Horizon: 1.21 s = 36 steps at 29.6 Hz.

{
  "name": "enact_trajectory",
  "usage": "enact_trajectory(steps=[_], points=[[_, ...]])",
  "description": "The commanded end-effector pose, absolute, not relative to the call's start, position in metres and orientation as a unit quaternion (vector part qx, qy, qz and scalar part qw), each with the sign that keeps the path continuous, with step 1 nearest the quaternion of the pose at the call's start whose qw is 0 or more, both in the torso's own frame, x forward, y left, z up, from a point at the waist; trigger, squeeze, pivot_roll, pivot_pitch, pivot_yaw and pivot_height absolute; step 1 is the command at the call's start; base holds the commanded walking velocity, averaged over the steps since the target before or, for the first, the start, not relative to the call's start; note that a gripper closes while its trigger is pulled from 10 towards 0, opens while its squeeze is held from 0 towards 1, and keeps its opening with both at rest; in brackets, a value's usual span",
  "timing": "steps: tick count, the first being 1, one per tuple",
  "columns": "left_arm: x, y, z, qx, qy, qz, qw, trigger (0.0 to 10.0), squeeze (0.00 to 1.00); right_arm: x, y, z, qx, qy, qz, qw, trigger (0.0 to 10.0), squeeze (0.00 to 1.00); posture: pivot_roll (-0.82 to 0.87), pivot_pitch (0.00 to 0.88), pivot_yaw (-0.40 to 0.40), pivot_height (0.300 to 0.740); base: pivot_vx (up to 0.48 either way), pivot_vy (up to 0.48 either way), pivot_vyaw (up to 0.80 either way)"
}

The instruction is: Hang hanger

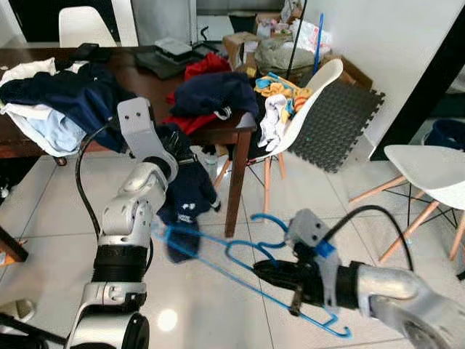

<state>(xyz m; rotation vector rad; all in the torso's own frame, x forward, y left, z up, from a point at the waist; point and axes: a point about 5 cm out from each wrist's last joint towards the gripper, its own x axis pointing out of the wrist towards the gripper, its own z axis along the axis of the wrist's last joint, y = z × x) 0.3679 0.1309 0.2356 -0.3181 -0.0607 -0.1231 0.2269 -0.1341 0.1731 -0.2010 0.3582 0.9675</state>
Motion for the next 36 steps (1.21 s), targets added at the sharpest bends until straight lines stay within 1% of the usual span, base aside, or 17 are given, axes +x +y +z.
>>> enact_trajectory(steps=[1, 3, 7, 13, 15, 19, 21, 24, 25, 27, 29, 30, 32, 34, 36], points=[[0.367, 0.124, 0.246, -0.165, -0.056, -0.073, 0.982, 10.0, 0.0, 0.232, -0.137, 0.167, -0.101, 0.187, 0.431, 0.877, 10.0, 0.0, 0.0, 0.12, 0.001, 0.74, 0.0, 0.0, 0.0], [0.368, 0.122, 0.246, -0.167, -0.056, -0.076, 0.981, 10.0, 0.0, 0.241, -0.142, 0.164, -0.099, 0.194, 0.386, 0.896, 10.0, 0.0, 0.0, 0.117, 0.003, 0.74, 0.0, 0.0, 0.0], [0.367, 0.116, 0.246, -0.177, -0.054, -0.084, 0.979, 10.0, 0.0, 0.246, -0.144, 0.164, -0.098, 0.195, 0.361, 0.906, 10.0, 0.0, 0.0, 0.114, 0.005, 0.74, 0.0, 0.0, 0.0], [0.366, 0.108, 0.247, -0.187, -0.052, -0.096, 0.976, 10.0, 0.0, 0.25, -0.14, 0.166, -0.093, 0.191, 0.352, 0.911, 10.0, 0.0, 0.0, 0.114, 0.005, 0.74, 0.0, 0.0, 0.0], [0.365, 0.099, 0.248, -0.198, -0.052, -0.108, 0.973, 10.0, 0.0, 0.252, -0.135, 0.166, -0.088, 0.189, 0.348, 0.914, 10.0, 0.0, 0.0, 0.108, 0.008, 0.74, 0.0, 0.0, 0.0], [0.364, 0.094, 0.249, -0.203, -0.052, -0.114, 0.971, 10.0, 0.0, 0.252, -0.133, 0.166, -0.085, 0.189, 0.346, 0.915, 10.0, 0.0, 0.0, 0.108, 0.008, 0.74, 0.0, 0.0, 0.0], [0.362, 0.085, 0.25, -0.214, -0.051, -0.129, 0.967, 10.0, 0.0, 0.254, -0.129, 0.166, -0.08, 0.187, 0.344, 0.916, 10.0, 0.0, 0.0, 0.104, 0.01, 0.74, 0.0, 0.0, 0.0], [0.361, 0.079, 0.25, -0.222, -0.049, -0.136, 0.964, 10.0, 0.0, 0.254, -0.128, 0.166, -0.078, 0.187, 0.345, 0.916, 10.0, 0.0, 0.0, 0.106, 0.01, 0.74, 0.0, 0.0, 0.0], [0.36, 0.073, 0.252, -0.231, -0.05, -0.145, 0.961, 10.0, 0.0, 0.254, -0.125, 0.166, -0.075, 0.187, 0.344, 0.917, 10.0, 0.0, 0.0, 0.107, 0.011, 0.74, 0.0, 0.0, 0.0], [0.36, 0.073, 0.252, -0.231, -0.05, -0.145, 0.961, 10.0, 0.0, 0.254, -0.125, 0.166, -0.075, 0.187, 0.344, 0.917, 10.0, 0.0, 0.0, 0.107, 0.011, 0.74, 0.0, 0.0, 0.0], [0.356, 0.059, 0.259, -0.258, -0.056, -0.169, 0.95, 10.0, 0.0, 0.257, -0.119, 0.166, -0.065, 0.183, 0.336, 0.922, 10.0, 0.0, 0.0, 0.107, 0.011, 0.74, 0.0, 0.0, 0.0], [0.356, 0.059, 0.259, -0.258, -0.056, -0.169, 0.95, 10.0, 0.0, 0.257, -0.119, 0.166, -0.065, 0.183, 0.336, 0.922, 10.0, 0.0, 0.0, 0.107, 0.011, 0.74, 0.0, 0.0, 0.0], [0.352, 0.048, 0.268, -0.287, -0.059, -0.191, 0.937, 10.0, 0.0, 0.264, -0.114, 0.167, -0.054, 0.178, 0.319, 0.929, 10.0, 0.0, 0.0, 0.107, 0.013, 0.74, 0.0, 0.0, 0.0], [0.352, 0.048, 0.268, -0.287, -0.059, -0.191, 0.937, 10.0, 0.0, 0.264, -0.114, 0.167, -0.054, 0.178, 0.319, 0.929, 10.0, 0.0, 0.0, 0.107, 0.013, 0.74, 0.0, 0.0, 0.0], [0.349, 0.041, 0.273, -0.303, -0.061, -0.205, 0.929, 10.0, 0.0, 0.271, -0.112, 0.168, -0.049, 0.173, 0.294, 0.939, 10.0, 0.0, 0.0, 0.105, 0.015, 0.74, 0.0, 0.0, 0.0]])
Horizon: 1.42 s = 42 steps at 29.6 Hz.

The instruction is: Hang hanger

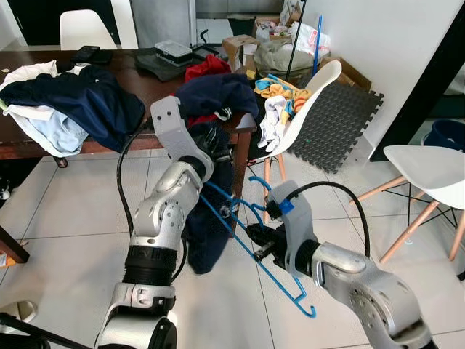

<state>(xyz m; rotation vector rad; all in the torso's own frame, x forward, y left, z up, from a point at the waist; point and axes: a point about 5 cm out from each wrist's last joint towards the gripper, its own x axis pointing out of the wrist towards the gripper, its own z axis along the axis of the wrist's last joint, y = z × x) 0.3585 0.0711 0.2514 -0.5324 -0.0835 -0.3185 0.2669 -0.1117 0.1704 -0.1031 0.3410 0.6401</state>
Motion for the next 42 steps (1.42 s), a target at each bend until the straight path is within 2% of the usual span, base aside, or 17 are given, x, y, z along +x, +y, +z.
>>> enact_trajectory(steps=[1, 6, 28, 32, 35, 37, 38, 41, 42], points=[[0.349, 0.041, 0.273, -0.303, -0.061, -0.205, 0.929, 10.0, 0.0, 0.271, -0.112, 0.168, -0.049, 0.173, 0.294, 0.939, 10.0, 0.0, 0.0, 0.105, 0.015, 0.74, 0.0, 0.0, 0.0], [0.346, 0.036, 0.276, -0.312, -0.059, -0.213, 0.924, 10.0, 0.0, 0.285, -0.113, 0.172, -0.032, 0.156, 0.248, 0.956, 10.0, 0.0, 0.0, 0.104, 0.012, 0.74, 0.0, 0.0, 0.0], [0.339, 0.021, 0.273, -0.33, -0.035, -0.247, 0.91, 10.0, 0.0, 0.296, -0.108, 0.18, 0.003, 0.121, 0.224, 0.967, 10.0, 0.0, 0.0, 0.103, 0.011, 0.74, 0.0, 0.0, 0.0], [0.336, 0.015, 0.271, -0.327, -0.026, -0.266, 0.906, 10.0, 0.0, 0.299, -0.107, 0.187, 0.03, 0.092, 0.218, 0.971, 10.0, 0.0, 0.0, 0.103, 0.012, 0.74, 0.0, 0.0, 0.0], [0.329, 0.007, 0.267, -0.296, -0.022, -0.302, 0.906, 10.0, 0.0, 0.302, -0.104, 0.201, 0.091, 0.035, 0.223, 0.97, 10.0, 0.0, 0.0, 0.102, 0.014, 0.74, 0.0, 0.0, 0.0], [0.329, 0.007, 0.267, -0.296, -0.022, -0.302, 0.906, 10.0, 0.0, 0.302, -0.104, 0.201, 0.091, 0.035, 0.223, 0.97, 10.0, 0.0, 0.0, 0.102, 0.014, 0.74, 0.0, 0.0, 0.0], [0.327, 0.004, 0.266, -0.276, -0.025, -0.314, 0.908, 10.0, 0.0, 0.303, -0.103, 0.205, 0.117, 0.014, 0.222, 0.968, 10.0, 0.0, 0.01, 0.102, 0.015, 0.74, 0.0, 0.0, 0.0], [0.327, 0.004, 0.266, -0.276, -0.025, -0.314, 0.908, 10.0, 0.0, 0.303, -0.103, 0.205, 0.117, 0.014, 0.222, 0.968, 10.0, 0.0, 0.01, 0.102, 0.015, 0.74, 0.0, 0.0, 0.0], [0.325, 0.003, 0.265, -0.262, -0.03, -0.323, 0.909, 10.0, 0.11, 0.303, -0.104, 0.208, 0.136, -0.001, 0.22, 0.966, 10.0, 0.0, 0.01, 0.102, 0.015, 0.74, 0.0, 0.0, 0.0]])
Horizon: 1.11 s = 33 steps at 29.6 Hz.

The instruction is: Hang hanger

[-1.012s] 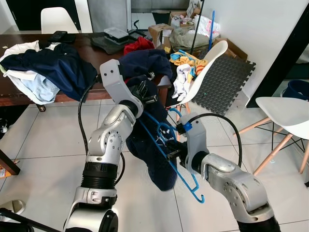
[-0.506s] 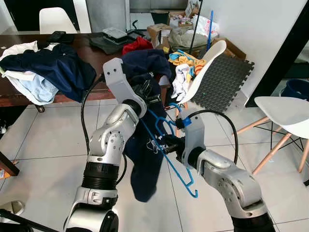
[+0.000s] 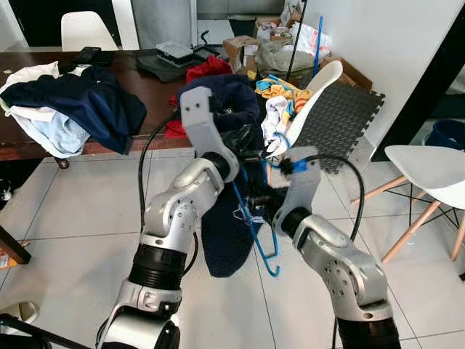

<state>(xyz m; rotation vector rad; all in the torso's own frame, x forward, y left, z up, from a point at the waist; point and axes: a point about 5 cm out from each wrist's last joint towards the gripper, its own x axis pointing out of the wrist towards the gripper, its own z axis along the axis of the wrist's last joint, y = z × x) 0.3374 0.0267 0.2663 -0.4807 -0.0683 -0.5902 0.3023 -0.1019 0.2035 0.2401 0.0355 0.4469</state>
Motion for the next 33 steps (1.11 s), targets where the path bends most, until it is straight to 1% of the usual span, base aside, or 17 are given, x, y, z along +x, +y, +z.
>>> enact_trajectory(steps=[1, 2, 15, 19, 26, 27, 29, 30, 32, 33], points=[[0.325, 0.003, 0.265, -0.262, -0.03, -0.323, 0.909, 10.0, 0.11, 0.303, -0.104, 0.208, 0.136, -0.001, 0.22, 0.966, 10.0, 0.0, 0.01, 0.102, 0.015, 0.74, 0.0, 0.0, 0.0], [0.324, 0.004, 0.265, -0.253, -0.035, -0.328, 0.91, 10.0, 1.0, 0.304, -0.104, 0.211, 0.153, -0.014, 0.219, 0.964, 10.0, 0.0, 0.01, 0.102, 0.015, 0.74, 0.0, 0.0, 0.0], [0.322, 0.006, 0.272, -0.243, -0.057, -0.346, 0.905, 10.0, 1.0, 0.303, -0.104, 0.221, 0.196, -0.064, 0.225, 0.952, 10.0, 0.0, 0.01, 0.097, 0.015, 0.74, 0.0, 0.0, 0.0], [0.324, 0.015, 0.285, -0.235, -0.09, -0.359, 0.899, 10.0, 1.0, 0.302, -0.104, 0.231, 0.223, -0.105, 0.234, 0.94, 10.0, 0.0, 0.02, 0.089, 0.016, 0.74, 0.0, 0.0, 0.0], [0.325, 0.024, 0.295, -0.234, -0.112, -0.364, 0.895, 10.0, 1.0, 0.301, -0.105, 0.235, 0.233, -0.123, 0.236, 0.935, 10.0, 0.0, 0.02, 0.088, 0.016, 0.74, 0.0, 0.0, 0.0], [0.324, 0.03, 0.303, -0.241, -0.126, -0.372, 0.887, 10.0, 1.0, 0.302, -0.107, 0.236, 0.233, -0.128, 0.233, 0.936, 10.0, 0.0, 0.02, 0.086, 0.016, 0.74, 0.0, 0.0, 0.0], [0.324, 0.03, 0.303, -0.241, -0.126, -0.372, 0.887, 10.0, 1.0, 0.302, -0.107, 0.236, 0.233, -0.128, 0.233, 0.936, 10.0, 0.0, 0.02, 0.086, 0.016, 0.74, 0.0, 0.0, 0.0], [0.32, 0.04, 0.314, -0.246, -0.146, -0.395, 0.873, 10.0, 1.0, 0.303, -0.112, 0.235, 0.231, -0.131, 0.222, 0.938, 10.0, 0.0, 0.02, 0.089, 0.015, 0.74, 0.0, 0.0, 0.0], [0.32, 0.04, 0.314, -0.246, -0.146, -0.395, 0.873, 10.0, 1.0, 0.303, -0.112, 0.235, 0.231, -0.131, 0.222, 0.938, 10.0, 0.0, 0.02, 0.089, 0.015, 0.74, 0.0, 0.0, 0.0], [0.316, 0.05, 0.322, -0.241, -0.165, -0.414, 0.862, 10.0, 1.0, 0.305, -0.117, 0.235, 0.229, -0.134, 0.213, 0.94, 10.0, 0.0, 0.02, 0.094, 0.015, 0.74, 0.0, 0.0, 0.0]])
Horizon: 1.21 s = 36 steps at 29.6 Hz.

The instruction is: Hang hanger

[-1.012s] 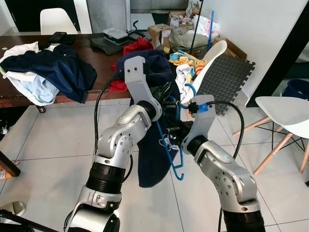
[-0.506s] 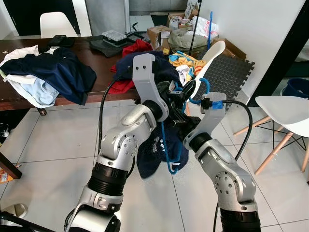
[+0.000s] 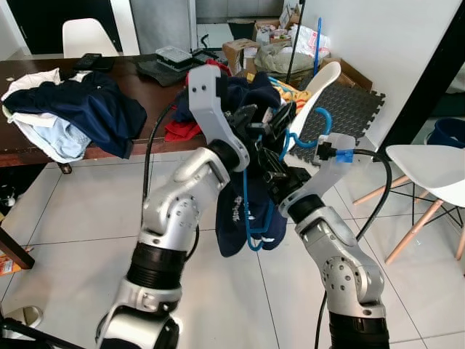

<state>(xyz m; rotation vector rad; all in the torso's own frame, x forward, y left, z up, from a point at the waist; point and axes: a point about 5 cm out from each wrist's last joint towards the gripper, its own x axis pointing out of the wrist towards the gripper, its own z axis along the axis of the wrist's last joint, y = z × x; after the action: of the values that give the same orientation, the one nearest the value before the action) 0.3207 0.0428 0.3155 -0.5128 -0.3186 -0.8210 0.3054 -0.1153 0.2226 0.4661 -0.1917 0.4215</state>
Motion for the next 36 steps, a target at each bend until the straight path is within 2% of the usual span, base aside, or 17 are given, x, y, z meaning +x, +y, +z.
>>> enact_trajectory(steps=[1, 2, 3, 6, 7, 11, 12, 15, 16, 17, 18, 24, 36], points=[[0.316, 0.05, 0.322, -0.241, -0.165, -0.414, 0.862, 10.0, 1.0, 0.305, -0.117, 0.235, 0.229, -0.134, 0.213, 0.94, 10.0, 0.0, 0.02, 0.094, 0.015, 0.74, 0.0, 0.0, 0.0], [0.316, 0.05, 0.322, -0.241, -0.165, -0.414, 0.862, 10.0, 1.0, 0.305, -0.117, 0.235, 0.229, -0.134, 0.213, 0.94, 10.0, 0.0, 0.02, 0.094, 0.015, 0.74, 0.0, 0.0, 0.0], [0.313, 0.065, 0.328, -0.221, -0.184, -0.423, 0.86, 10.0, 1.0, 0.306, -0.127, 0.237, 0.224, -0.144, 0.21, 0.941, 10.0, 0.0, 0.03, 0.097, 0.01, 0.74, 0.0, 0.0, 0.0], [0.31, 0.074, 0.331, -0.204, -0.194, -0.426, 0.86, 10.0, 1.0, 0.306, -0.134, 0.239, 0.221, -0.151, 0.21, 0.94, 10.0, 0.0, 0.03, 0.097, 0.01, 0.74, 0.0, 0.0, 0.0], [0.31, 0.084, 0.332, -0.172, -0.203, -0.417, 0.869, 10.0, 1.0, 0.304, -0.141, 0.244, 0.214, -0.161, 0.219, 0.938, 10.0, 0.0, 0.03, 0.098, 0.008, 0.74, 0.0, 0.0, 0.0], [0.311, 0.09, 0.332, -0.151, -0.207, -0.412, 0.874, 10.0, 1.0, 0.302, -0.145, 0.246, 0.21, -0.168, 0.226, 0.936, 10.0, 0.0, 0.03, 0.098, 0.008, 0.74, 0.0, 0.0, 0.0], [0.313, 0.097, 0.33, -0.114, -0.212, -0.4, 0.884, 10.0, 1.0, 0.3, -0.148, 0.249, 0.204, -0.174, 0.236, 0.934, 10.0, 0.0, 0.02, 0.1, 0.007, 0.74, 0.0, 0.0, 0.0], [0.313, 0.097, 0.33, -0.114, -0.212, -0.4, 0.884, 10.0, 1.0, 0.3, -0.148, 0.249, 0.204, -0.174, 0.236, 0.934, 10.0, 0.0, 0.02, 0.1, 0.007, 0.74, 0.0, 0.0, 0.0], [0.319, 0.105, 0.326, -0.064, -0.216, -0.373, 0.9, 10.0, 0.65, 0.297, -0.151, 0.252, 0.197, -0.179, 0.247, 0.932, 10.0, 0.0, 0.02, 0.1, 0.006, 0.74, 0.0, 0.0, 0.0], [0.319, 0.105, 0.326, -0.064, -0.216, -0.373, 0.9, 10.0, 0.65, 0.297, -0.151, 0.252, 0.197, -0.179, 0.247, 0.932, 10.0, 0.0, 0.02, 0.1, 0.006, 0.74, 0.0, 0.0, 0.0], [0.326, 0.112, 0.323, -0.025, -0.22, -0.345, 0.912, 10.0, 0.0, 0.293, -0.152, 0.254, 0.188, -0.182, 0.266, 0.928, 10.0, 0.0, 0.02, 0.1, 0.008, 0.74, 0.0, 0.0, 0.0], [0.331, 0.113, 0.321, 0.002, -0.224, -0.332, 0.916, 10.0, 0.0, 0.289, -0.151, 0.255, 0.182, -0.182, 0.282, 0.924, 10.0, 0.0, 0.01, 0.1, 0.011, 0.74, 0.0, 0.0, 0.0], [0.343, 0.11, 0.321, 0.078, -0.226, -0.306, 0.921, 10.0, 0.0, 0.271, -0.129, 0.251, 0.172, -0.165, 0.366, 0.9, 10.0, 0.0, 0.01, 0.101, 0.016, 0.74, 0.0, 0.0, 0.0]])
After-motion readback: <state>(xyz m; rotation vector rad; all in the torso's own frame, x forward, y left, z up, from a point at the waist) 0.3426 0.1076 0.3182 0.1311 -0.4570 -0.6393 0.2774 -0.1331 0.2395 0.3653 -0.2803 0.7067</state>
